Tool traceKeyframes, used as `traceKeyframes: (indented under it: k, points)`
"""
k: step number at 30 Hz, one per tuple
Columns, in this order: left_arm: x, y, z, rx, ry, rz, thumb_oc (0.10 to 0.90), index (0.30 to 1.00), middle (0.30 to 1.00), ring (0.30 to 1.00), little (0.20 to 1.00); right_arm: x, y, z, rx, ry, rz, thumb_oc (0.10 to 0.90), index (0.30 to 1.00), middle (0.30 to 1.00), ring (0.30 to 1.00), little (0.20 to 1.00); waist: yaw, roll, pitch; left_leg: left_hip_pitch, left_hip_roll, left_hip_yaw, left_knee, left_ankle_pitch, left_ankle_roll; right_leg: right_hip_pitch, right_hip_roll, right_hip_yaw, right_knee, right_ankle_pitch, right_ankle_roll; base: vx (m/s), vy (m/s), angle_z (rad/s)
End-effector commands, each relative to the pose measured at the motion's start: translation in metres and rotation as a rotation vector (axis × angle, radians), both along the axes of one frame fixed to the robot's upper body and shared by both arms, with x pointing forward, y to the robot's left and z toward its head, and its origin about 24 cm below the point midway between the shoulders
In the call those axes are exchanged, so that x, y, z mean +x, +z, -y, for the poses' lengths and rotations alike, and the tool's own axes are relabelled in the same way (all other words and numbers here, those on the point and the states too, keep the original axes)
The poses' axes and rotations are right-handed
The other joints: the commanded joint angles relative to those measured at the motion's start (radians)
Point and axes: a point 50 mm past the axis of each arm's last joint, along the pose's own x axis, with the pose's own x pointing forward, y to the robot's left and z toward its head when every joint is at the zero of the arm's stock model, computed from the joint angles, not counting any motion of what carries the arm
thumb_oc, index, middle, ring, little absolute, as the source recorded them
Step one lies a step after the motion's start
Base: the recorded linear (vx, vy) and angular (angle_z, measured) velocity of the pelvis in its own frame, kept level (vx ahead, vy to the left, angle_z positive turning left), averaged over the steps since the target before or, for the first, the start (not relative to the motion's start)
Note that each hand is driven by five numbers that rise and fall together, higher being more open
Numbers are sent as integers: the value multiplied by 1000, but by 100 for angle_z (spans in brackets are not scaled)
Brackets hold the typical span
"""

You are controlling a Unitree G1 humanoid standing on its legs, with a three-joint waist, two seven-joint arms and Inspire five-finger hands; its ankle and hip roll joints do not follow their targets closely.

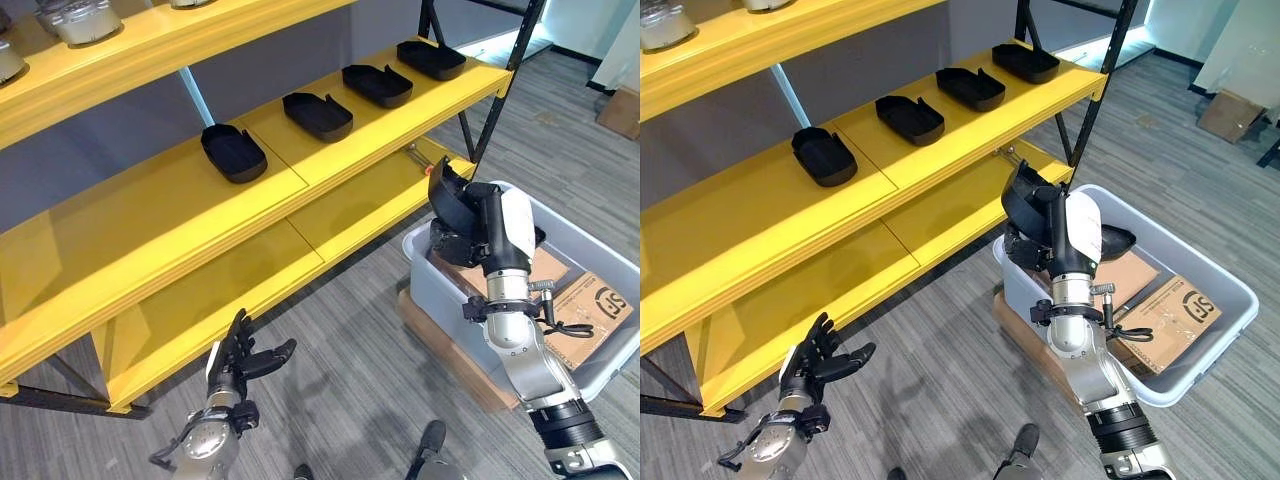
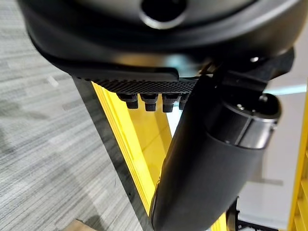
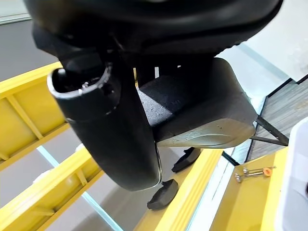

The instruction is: Move parts from the plastic box to the shelf.

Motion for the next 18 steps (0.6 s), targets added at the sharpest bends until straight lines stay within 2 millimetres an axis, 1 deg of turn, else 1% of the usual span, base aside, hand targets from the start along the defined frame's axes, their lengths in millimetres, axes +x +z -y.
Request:
traceKeyframes:
  k: [1,6,9,11,13,14,15,16,17,18]
  points:
    - [22,43,5,74,-73,237,900,1000,1000,1000,1000,-5,66,-8,-44,42,337,400,300,300,300,300,3,-25,-86,-80,-20,-58,33,-49,65,82,-34,0,15,-104,126,-1,92,1]
    - [22,44,3,75,-55,244,900,1000,1000,1000,1000,-3,69,-14,-72,51,343,400,300,300,300,300,16,-51,-91,-85,-61,-74,15,-53,85,85,-61,-9,-3,-61,150,-10,98,4]
    - [23,45,3,73,-52,252,900,1000,1000,1000,1000,-1,71,-15,-79,51,350,400,300,300,300,300,22,-62,-89,-88,-81,-83,5,-54,96,84,-77,-8,-4,-37,164,-23,97,9]
    - [24,48,3,81,-56,264,900,1000,1000,1000,1000,0,73,-18,-86,50,359,400,300,300,300,300,33,-73,-84,-93,-110,-105,-3,-58,113,83,-102,-10,6,-10,177,-45,164,18]
    - [25,50,2,90,-59,270,900,1000,1000,1000,1000,1,74,-21,-86,54,362,400,300,300,300,300,38,-76,-77,-90,-131,-121,-15,-54,125,80,-127,-10,35,-4,181,-30,267,49]
    - [26,50,1,114,-64,266,900,1000,1000,1000,1000,1,71,-24,-81,64,349,400,300,300,300,300,29,-70,-63,-75,-150,-143,-25,-62,147,49,-162,28,144,-10,176,-64,297,91]
    - [28,50,3,124,-74,266,900,1000,1000,1000,1000,1,69,-25,-83,72,341,400,300,300,300,300,13,-74,-51,-79,-160,-144,-26,-46,156,28,-160,77,170,7,154,-44,254,105]
    - [30,51,4,127,-79,271,900,1000,1000,1000,1000,2,69,-26,-86,78,339,400,300,300,300,300,2,-73,-47,-74,-160,-154,-28,-45,157,6,-137,143,175,4,146,-27,88,93]
    - [34,52,6,127,-93,280,900,1000,1000,1000,1000,4,71,-25,-99,85,340,400,300,300,300,300,-37,-61,-40,-73,-158,-207,-28,-34,154,-38,0,363,154,-49,114,53,68,67]
    - [37,52,6,130,-101,283,900,1000,1000,1000,1000,3,73,-22,-99,78,346,400,300,300,300,300,-44,-59,-35,-75,-159,-228,-28,-31,152,-50,49,423,156,-75,105,54,53,140]
